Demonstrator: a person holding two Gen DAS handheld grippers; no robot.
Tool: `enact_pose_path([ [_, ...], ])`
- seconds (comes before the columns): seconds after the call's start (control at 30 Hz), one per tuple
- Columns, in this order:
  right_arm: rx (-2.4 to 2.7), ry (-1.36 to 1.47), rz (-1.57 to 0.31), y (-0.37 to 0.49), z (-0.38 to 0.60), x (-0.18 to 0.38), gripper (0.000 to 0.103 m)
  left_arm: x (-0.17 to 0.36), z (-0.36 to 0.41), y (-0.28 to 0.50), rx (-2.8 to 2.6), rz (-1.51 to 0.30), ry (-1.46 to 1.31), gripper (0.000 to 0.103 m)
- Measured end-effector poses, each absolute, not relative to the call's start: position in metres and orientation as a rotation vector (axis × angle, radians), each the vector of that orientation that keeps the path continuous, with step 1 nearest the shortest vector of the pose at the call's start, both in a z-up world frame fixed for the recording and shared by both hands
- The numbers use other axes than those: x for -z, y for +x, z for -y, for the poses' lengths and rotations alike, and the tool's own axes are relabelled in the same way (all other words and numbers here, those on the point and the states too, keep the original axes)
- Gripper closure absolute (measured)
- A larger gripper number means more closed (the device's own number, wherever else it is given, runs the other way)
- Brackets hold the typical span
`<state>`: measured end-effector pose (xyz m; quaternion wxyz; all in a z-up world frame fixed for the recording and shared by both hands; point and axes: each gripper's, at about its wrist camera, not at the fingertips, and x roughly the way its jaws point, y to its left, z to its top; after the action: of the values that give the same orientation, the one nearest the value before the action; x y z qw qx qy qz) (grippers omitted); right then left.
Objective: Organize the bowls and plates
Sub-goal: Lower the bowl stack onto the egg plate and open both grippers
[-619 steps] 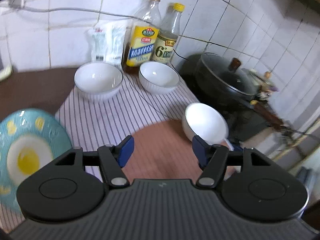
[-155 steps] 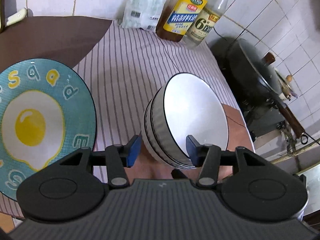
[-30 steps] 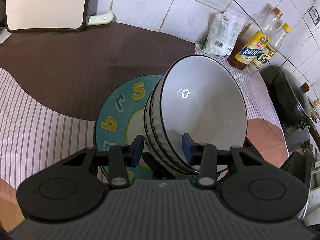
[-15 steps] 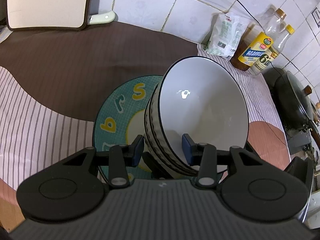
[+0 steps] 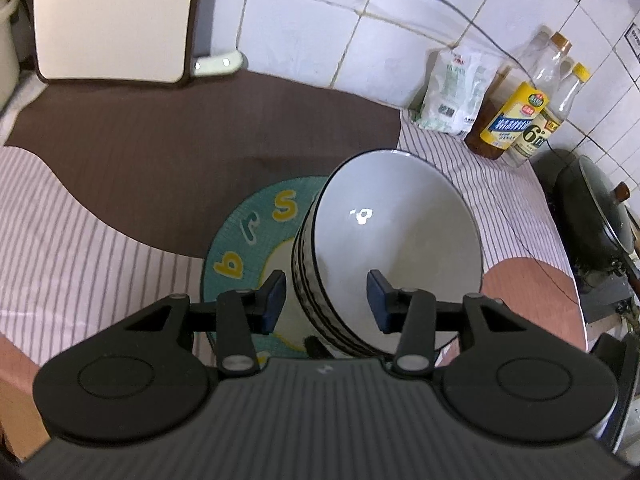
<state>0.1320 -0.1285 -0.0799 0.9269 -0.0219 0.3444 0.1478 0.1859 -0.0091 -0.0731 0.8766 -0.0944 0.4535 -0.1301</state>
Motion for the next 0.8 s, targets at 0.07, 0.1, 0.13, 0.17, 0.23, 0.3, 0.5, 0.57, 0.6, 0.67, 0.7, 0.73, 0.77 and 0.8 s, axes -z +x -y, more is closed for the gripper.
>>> enact_pose_path([
  [0.07,-0.296,-0.037,-0.722,0.125,0.131,0.073,0.004,0.065,0.008,0.179,0.271,-0.932,-0.183,0.058],
  [0.1,-0.291,-0.037,-0.726,0.121,0.133,0.069,0.004,0.060,0.007,0.175,0.271,-0.922,-0.175,0.058],
  [0.13,-0.287,-0.041,-0.729,0.116,0.133,0.064,0.004,0.055,0.006,0.171,0.272,-0.911,-0.167,0.058],
  [0.17,-0.283,-0.043,-0.730,0.112,0.134,0.060,0.004,0.050,0.004,0.166,0.267,-0.900,-0.160,0.057],
  [0.23,-0.267,-0.043,-0.731,0.103,0.137,0.051,0.004,0.039,0.001,0.156,0.257,-0.878,-0.148,0.057],
  [0.3,-0.247,-0.023,-0.732,0.095,0.144,0.041,0.004,0.028,-0.002,0.144,0.246,-0.858,-0.136,0.057],
  [0.5,-0.154,-0.009,-0.743,0.065,0.162,0.003,0.005,-0.004,-0.011,0.105,0.215,-0.803,-0.063,0.053],
  [0.57,-0.115,-0.015,-0.733,0.053,0.170,-0.011,0.004,-0.014,-0.016,0.093,0.204,-0.794,-0.058,0.052],
  [0.6,-0.094,-0.015,-0.733,0.051,0.175,-0.016,0.004,-0.017,-0.017,0.088,0.200,-0.788,-0.057,0.051],
  [0.67,-0.065,-0.002,-0.725,0.040,0.183,-0.030,0.004,-0.025,-0.020,0.078,0.193,-0.782,-0.050,0.047],
  [0.7,-0.051,0.005,-0.727,0.040,0.188,-0.034,0.004,-0.028,-0.020,0.073,0.191,-0.775,-0.044,0.046],
  [0.73,-0.041,0.014,-0.724,0.035,0.191,-0.040,0.004,-0.031,-0.021,0.068,0.185,-0.772,-0.039,0.044],
  [0.77,-0.034,0.021,-0.727,0.031,0.194,-0.044,0.004,-0.034,-0.021,0.064,0.176,-0.771,-0.035,0.041],
  [0.8,-0.028,0.025,-0.735,0.027,0.195,-0.048,0.004,-0.036,-0.020,0.061,0.169,-0.769,-0.033,0.040],
])
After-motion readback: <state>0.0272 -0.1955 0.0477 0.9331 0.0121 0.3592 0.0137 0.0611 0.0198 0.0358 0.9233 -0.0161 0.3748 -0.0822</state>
